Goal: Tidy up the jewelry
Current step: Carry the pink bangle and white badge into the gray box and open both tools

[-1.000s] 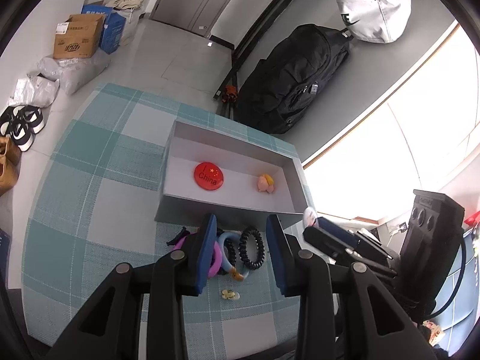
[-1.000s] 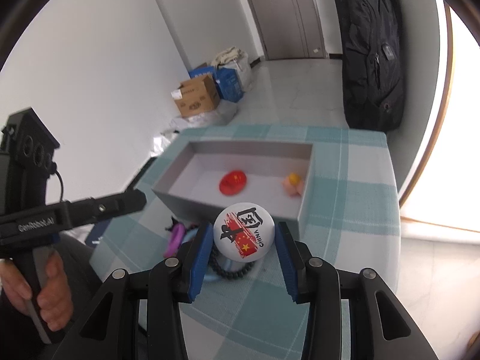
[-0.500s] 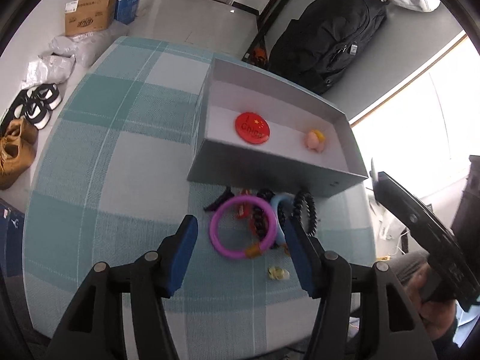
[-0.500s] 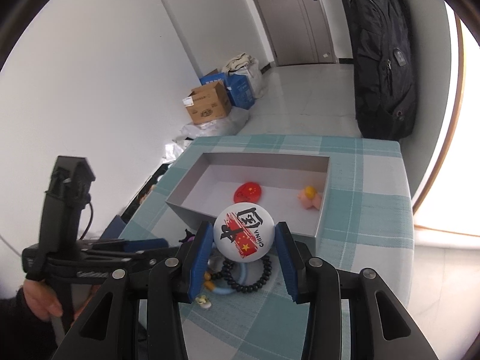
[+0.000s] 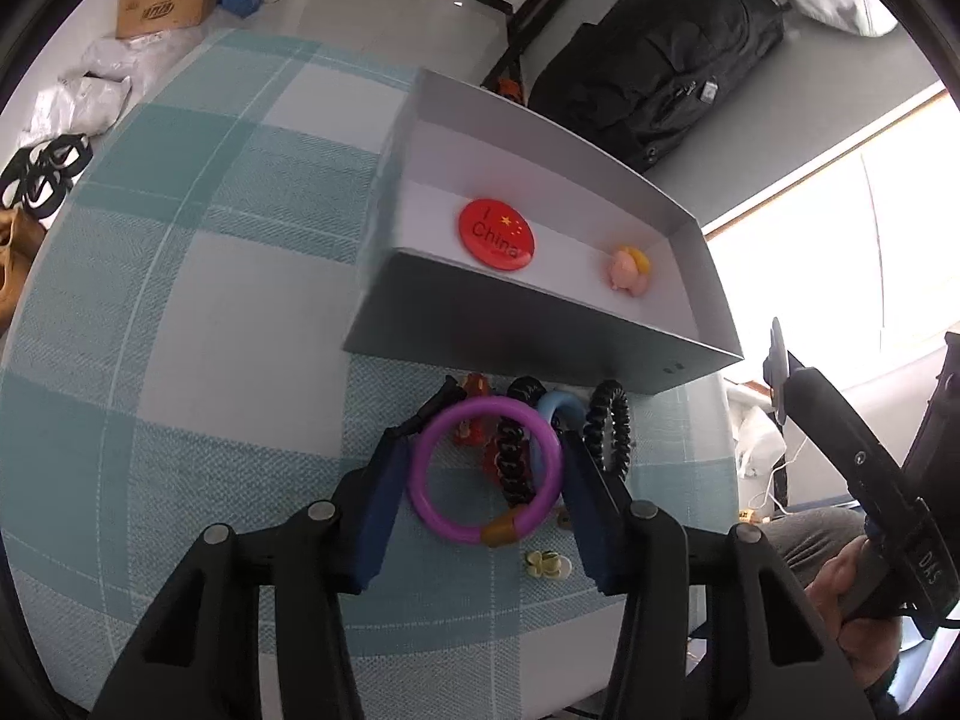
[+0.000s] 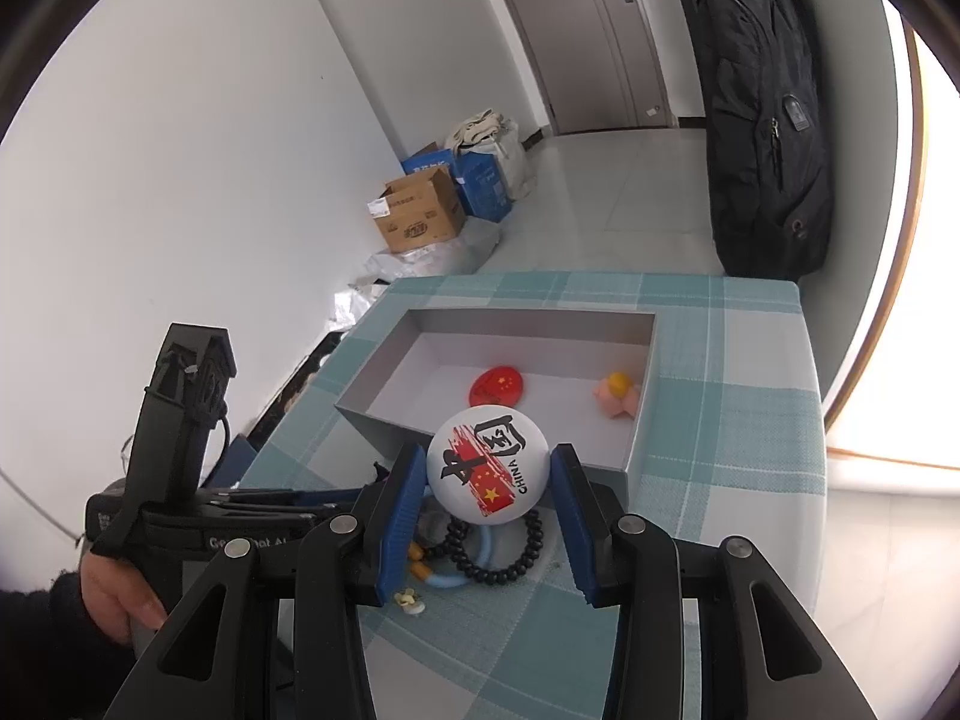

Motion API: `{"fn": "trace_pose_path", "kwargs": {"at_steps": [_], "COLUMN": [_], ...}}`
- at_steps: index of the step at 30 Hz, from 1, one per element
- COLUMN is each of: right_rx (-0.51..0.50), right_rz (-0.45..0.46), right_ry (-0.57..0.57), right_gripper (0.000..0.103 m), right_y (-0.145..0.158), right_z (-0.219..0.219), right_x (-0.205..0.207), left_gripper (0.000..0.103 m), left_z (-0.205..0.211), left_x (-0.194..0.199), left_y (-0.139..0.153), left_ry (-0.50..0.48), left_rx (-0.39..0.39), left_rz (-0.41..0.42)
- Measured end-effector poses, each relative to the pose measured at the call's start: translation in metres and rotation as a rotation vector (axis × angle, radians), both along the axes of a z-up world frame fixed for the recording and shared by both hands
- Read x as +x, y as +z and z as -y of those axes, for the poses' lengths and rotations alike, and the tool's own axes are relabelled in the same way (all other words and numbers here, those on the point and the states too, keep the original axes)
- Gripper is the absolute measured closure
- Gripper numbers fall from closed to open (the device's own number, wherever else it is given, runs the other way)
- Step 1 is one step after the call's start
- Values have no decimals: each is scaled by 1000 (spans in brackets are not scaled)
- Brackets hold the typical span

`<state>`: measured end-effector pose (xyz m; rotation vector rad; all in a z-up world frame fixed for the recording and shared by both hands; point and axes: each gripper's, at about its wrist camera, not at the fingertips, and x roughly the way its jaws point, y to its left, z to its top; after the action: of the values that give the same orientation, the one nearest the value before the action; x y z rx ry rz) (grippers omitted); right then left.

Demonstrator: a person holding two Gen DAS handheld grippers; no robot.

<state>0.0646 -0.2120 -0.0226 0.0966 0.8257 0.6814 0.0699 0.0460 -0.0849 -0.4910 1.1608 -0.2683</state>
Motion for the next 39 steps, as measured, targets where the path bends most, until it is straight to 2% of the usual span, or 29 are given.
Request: {"fn": "trace_pose_path", "kwargs": {"at_steps": [9,15,21,28,31,39], "right_rx": [10,13,28,46,53,53], "right_rz": [-1,6,7,25,4,-34], "right_ry": [3,4,-2,-18,-32,-43], "right_gripper": [61,61,61,61,61,61], "right_y": [0,0,2,8,4,-10], "right_z": [1,-2,-5,-7,-6,-5], "right_x": [-1,2,15,37,49,72], "left_gripper": [59,59,59,59,59,59], "left_z": [-9,-5,4,12,11,7], "left_x": [-16,-21,2,36,48,54], "left_y": [14,44,69,74,69,52], "left_ry": [26,13,-12,-35,-38,-59], "left_rx": [8,0,-20,5,24,38], "left_rz": [44,146,224,229,217,194]}}
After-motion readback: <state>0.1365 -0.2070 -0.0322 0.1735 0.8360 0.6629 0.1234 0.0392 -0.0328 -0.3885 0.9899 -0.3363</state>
